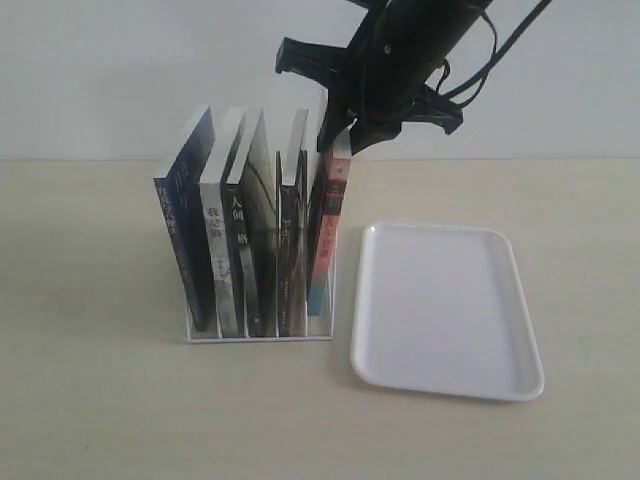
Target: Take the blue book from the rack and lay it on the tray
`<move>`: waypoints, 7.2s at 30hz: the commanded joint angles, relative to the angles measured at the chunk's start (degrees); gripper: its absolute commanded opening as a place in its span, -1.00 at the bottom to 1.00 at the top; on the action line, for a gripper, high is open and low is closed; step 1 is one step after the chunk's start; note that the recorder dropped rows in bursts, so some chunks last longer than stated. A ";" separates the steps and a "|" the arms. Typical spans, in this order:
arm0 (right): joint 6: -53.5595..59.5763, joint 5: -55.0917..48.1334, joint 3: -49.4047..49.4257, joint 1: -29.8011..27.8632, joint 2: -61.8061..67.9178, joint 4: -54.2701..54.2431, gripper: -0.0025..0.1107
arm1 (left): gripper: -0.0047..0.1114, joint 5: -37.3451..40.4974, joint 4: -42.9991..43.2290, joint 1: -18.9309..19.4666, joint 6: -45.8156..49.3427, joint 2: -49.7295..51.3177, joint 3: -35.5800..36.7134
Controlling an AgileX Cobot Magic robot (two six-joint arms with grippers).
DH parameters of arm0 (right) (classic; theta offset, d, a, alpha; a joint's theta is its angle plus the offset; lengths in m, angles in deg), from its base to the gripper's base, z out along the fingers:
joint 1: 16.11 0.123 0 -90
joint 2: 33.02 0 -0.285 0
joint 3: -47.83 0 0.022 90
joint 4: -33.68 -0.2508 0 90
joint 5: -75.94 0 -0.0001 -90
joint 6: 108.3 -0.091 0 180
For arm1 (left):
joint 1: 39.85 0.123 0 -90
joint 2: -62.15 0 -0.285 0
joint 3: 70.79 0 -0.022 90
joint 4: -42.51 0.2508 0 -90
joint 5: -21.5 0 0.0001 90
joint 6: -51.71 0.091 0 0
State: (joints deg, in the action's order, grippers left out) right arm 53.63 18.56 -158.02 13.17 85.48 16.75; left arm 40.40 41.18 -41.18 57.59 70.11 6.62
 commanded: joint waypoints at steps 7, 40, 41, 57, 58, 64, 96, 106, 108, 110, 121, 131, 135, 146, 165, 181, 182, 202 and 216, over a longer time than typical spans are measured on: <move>2.30 1.86 -0.50 -0.01 -1.30 -6.77 -0.29 | -0.84 -0.91 -0.14 0.11 0.13 -0.18 -0.19; 11.87 8.00 -0.50 12.35 -8.48 -7.37 -0.29 | -0.84 -0.91 -0.14 0.11 0.13 -0.18 -0.19; 11.27 7.75 -0.50 12.46 -8.20 -6.61 -0.29 | -0.84 -0.91 -0.14 0.11 0.13 -0.18 -0.19; -7.42 -12.58 -24.48 12.36 7.07 17.47 -0.29 | -0.84 -0.91 -0.14 0.11 0.13 -0.18 -0.19; -7.42 -12.58 -24.96 12.36 7.70 17.57 -0.29 | -0.84 -0.91 -0.14 0.11 0.13 -0.18 -0.19; -8.50 -12.58 -25.59 12.36 9.84 16.93 -0.29 | -0.84 -0.91 -0.14 0.11 0.13 -0.18 -0.19; -11.88 -12.58 -25.59 12.36 15.80 17.45 -0.48 | -0.84 -0.91 -0.14 0.11 0.13 -0.18 -0.19; -10.00 -12.58 -25.59 12.36 7.10 17.45 -0.96 | -0.84 -0.91 -0.14 0.11 0.13 -0.18 -0.19; -9.87 -12.58 -25.59 12.36 4.24 18.12 -0.96 | -0.84 -0.91 -0.14 0.11 0.13 -0.18 -0.19; -9.87 -12.58 -25.59 12.36 2.11 19.18 -0.96 | -0.84 -0.91 -0.14 0.11 0.13 -0.18 -0.19; -9.87 -12.58 -25.59 12.36 0.85 20.84 -0.96 | -0.84 -0.91 -0.14 0.11 0.13 -0.18 -0.19; -9.87 -12.58 -25.59 12.36 1.25 20.84 -0.96 | -0.84 -0.91 -0.14 0.11 0.13 -0.18 -0.19; -10.02 -12.58 -25.59 12.36 3.20 21.27 -0.96 | -0.84 -0.91 -0.14 0.11 0.13 -0.18 -0.19; -10.11 -12.58 -25.59 12.36 12.26 21.27 -0.96 | -0.84 -0.91 -0.14 0.11 0.13 -0.18 -0.19; -9.62 -11.21 -25.59 12.36 12.52 21.28 -0.15 | -0.84 -0.91 -0.14 0.11 0.13 -0.18 -0.19; -2.84 -11.23 -25.59 12.46 4.66 10.15 -0.15 | -0.84 -0.91 -0.14 0.11 0.13 -0.18 -0.19; -2.73 -10.37 -25.59 12.46 4.76 9.69 -0.15 | -0.84 -0.91 -0.14 0.11 0.13 -0.18 -0.19; -1.99 -2.40 -25.59 16.44 7.76 6.24 -0.40 | -0.84 -0.91 -0.14 0.11 0.13 -0.18 -0.19; -3.04 -1.92 -25.59 16.44 11.45 7.91 -0.45 | -0.84 -0.91 -0.14 0.11 0.13 -0.18 -0.19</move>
State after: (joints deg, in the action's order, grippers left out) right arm 50.70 15.89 -183.33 29.57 96.98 23.55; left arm 40.40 41.18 -41.18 57.59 70.11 6.62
